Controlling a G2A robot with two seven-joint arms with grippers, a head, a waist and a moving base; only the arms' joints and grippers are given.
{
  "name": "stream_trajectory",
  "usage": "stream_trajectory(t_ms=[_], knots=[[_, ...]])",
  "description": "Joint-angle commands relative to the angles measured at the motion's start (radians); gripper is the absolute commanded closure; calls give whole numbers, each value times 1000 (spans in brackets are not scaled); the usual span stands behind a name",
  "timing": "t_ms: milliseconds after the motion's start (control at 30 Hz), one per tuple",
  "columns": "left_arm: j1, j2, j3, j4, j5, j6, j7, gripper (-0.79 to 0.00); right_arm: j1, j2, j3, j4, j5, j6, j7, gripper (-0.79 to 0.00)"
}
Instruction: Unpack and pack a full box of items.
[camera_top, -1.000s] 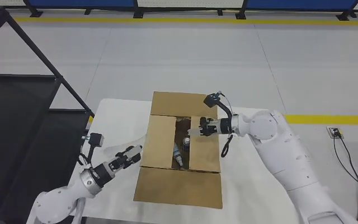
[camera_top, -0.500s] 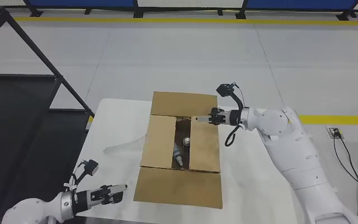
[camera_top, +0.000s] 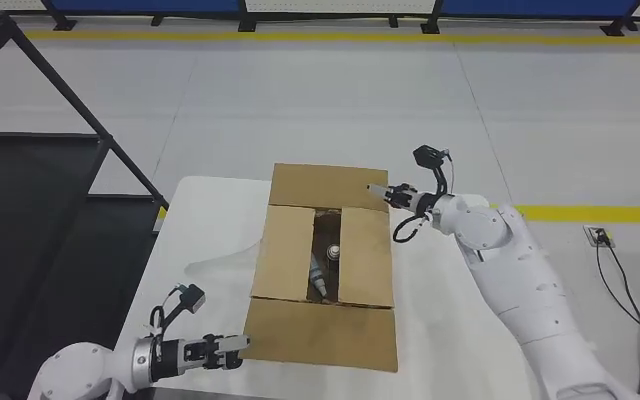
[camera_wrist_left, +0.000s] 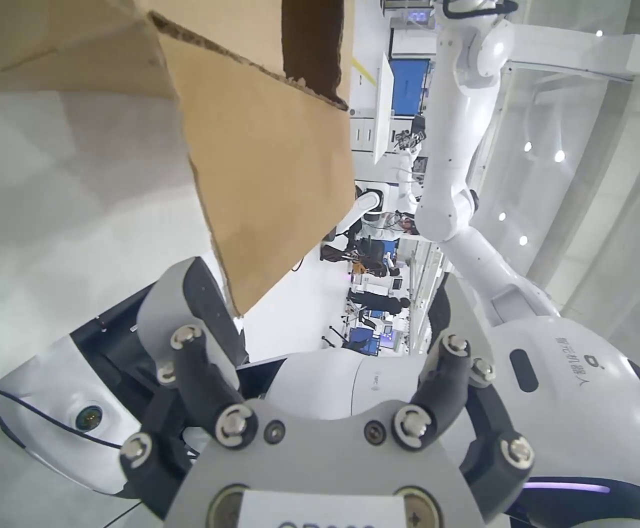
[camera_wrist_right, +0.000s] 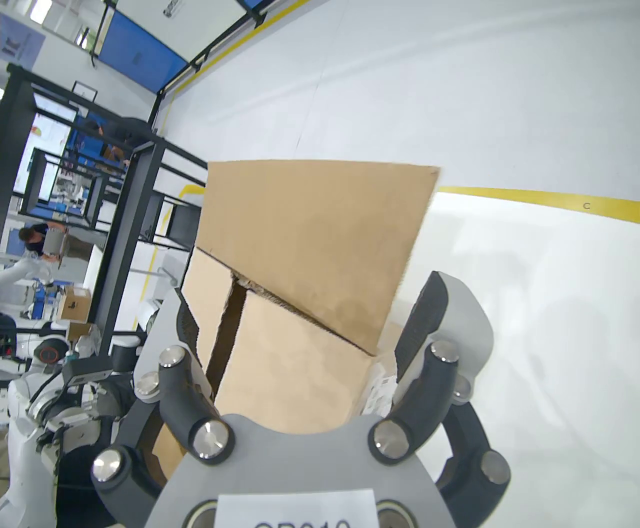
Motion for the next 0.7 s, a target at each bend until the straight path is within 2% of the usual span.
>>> stream_trajectory(t_ms=[0, 200, 300, 500, 667], knots=[[1, 2, -1, -5, -38, 12, 8, -785, 19, -8, -15, 45, -2, 15, -20, -785], [0, 7, -1, -34, -94, 33, 43, -785, 105, -47, -80, 232, 30, -2, -25, -785], [-3, 10, 1, -42, -108, 40, 71, -785, 153, -73, -113, 327, 60, -55, -11, -785], [-10, 12, 4, -57, -143, 54, 162, -785, 223, -113, -128, 493, 178, -257, 32, -785], [-18, 14, 12, -66, -169, 64, 231, -785, 262, -126, -109, 585, 271, -413, 93, -785]])
